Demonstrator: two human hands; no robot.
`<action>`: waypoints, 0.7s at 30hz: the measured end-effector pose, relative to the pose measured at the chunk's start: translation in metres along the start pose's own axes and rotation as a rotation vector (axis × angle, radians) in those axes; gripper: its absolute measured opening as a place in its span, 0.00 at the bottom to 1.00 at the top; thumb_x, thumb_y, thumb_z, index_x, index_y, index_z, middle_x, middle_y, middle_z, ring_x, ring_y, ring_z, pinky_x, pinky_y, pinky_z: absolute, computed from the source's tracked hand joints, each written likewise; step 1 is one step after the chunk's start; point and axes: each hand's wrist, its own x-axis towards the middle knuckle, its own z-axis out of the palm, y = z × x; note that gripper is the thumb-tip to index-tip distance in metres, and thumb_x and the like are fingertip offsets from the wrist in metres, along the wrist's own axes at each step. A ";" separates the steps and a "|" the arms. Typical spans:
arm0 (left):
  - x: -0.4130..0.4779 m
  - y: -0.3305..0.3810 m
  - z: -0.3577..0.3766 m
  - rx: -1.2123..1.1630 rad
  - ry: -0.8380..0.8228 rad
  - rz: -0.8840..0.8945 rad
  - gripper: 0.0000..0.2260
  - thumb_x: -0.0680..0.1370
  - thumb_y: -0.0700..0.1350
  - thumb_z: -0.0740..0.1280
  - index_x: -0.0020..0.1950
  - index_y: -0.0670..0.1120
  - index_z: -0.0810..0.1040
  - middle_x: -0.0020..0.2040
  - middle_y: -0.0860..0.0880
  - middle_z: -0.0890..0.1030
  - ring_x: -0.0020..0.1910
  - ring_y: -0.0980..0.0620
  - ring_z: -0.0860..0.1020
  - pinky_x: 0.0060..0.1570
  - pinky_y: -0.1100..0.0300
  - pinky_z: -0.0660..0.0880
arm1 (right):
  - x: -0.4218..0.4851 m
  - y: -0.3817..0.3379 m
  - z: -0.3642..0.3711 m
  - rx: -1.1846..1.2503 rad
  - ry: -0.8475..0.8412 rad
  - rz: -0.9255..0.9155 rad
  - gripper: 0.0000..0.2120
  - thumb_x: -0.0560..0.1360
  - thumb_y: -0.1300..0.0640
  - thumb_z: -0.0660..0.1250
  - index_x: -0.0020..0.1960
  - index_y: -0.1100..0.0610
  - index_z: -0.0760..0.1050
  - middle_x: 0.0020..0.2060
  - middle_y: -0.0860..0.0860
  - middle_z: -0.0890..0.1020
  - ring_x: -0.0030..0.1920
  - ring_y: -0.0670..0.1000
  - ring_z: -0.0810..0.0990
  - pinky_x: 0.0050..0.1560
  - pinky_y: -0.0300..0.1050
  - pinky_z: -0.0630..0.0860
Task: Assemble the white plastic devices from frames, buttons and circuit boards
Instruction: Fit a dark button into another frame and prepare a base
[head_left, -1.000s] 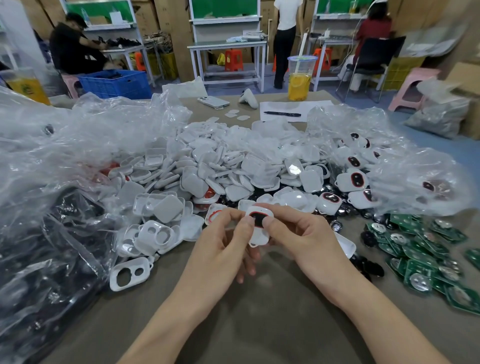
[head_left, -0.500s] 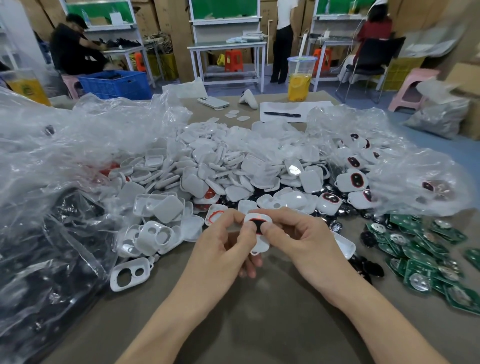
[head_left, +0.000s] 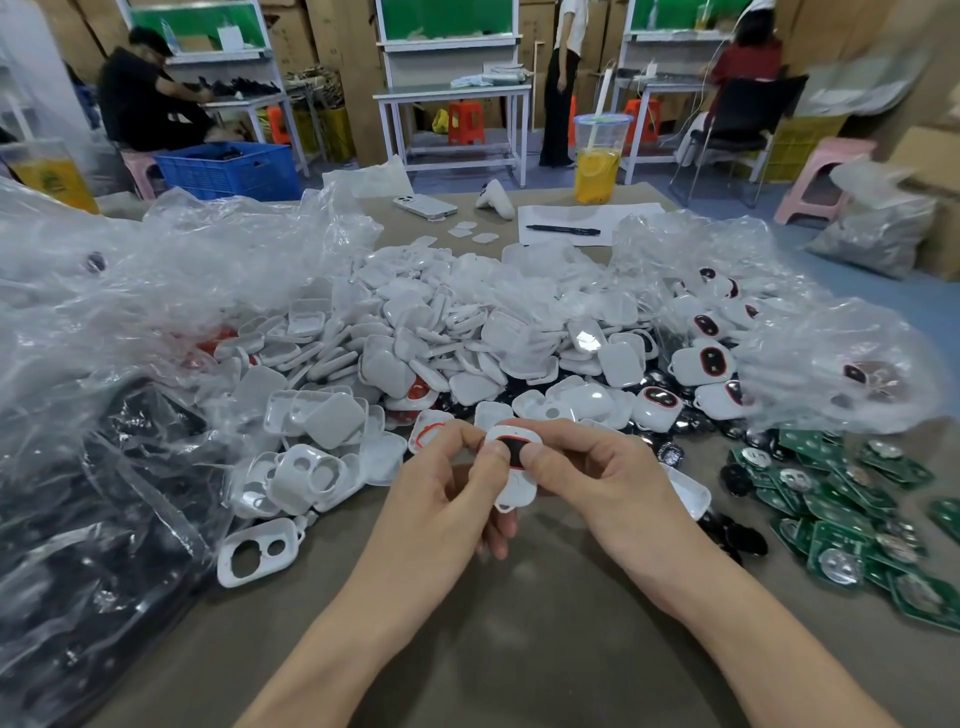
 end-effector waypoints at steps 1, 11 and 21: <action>0.000 0.000 0.000 -0.003 -0.003 0.003 0.10 0.83 0.51 0.62 0.48 0.47 0.76 0.29 0.47 0.79 0.26 0.51 0.77 0.28 0.62 0.71 | 0.000 0.000 -0.001 -0.008 0.010 0.000 0.12 0.74 0.50 0.69 0.55 0.43 0.85 0.46 0.52 0.86 0.50 0.50 0.84 0.57 0.43 0.76; 0.000 -0.004 0.000 -0.018 -0.081 0.029 0.03 0.78 0.50 0.64 0.50 0.57 0.76 0.34 0.46 0.81 0.30 0.50 0.79 0.34 0.58 0.74 | 0.000 -0.003 -0.002 0.091 0.009 -0.013 0.10 0.79 0.57 0.68 0.57 0.47 0.84 0.47 0.57 0.87 0.53 0.54 0.85 0.58 0.41 0.79; 0.000 -0.001 0.003 -0.053 0.026 0.037 0.06 0.80 0.53 0.63 0.51 0.54 0.78 0.32 0.44 0.81 0.28 0.45 0.79 0.30 0.56 0.75 | 0.000 -0.002 -0.001 0.038 0.015 -0.061 0.12 0.74 0.51 0.69 0.55 0.43 0.85 0.43 0.52 0.84 0.46 0.46 0.82 0.55 0.42 0.76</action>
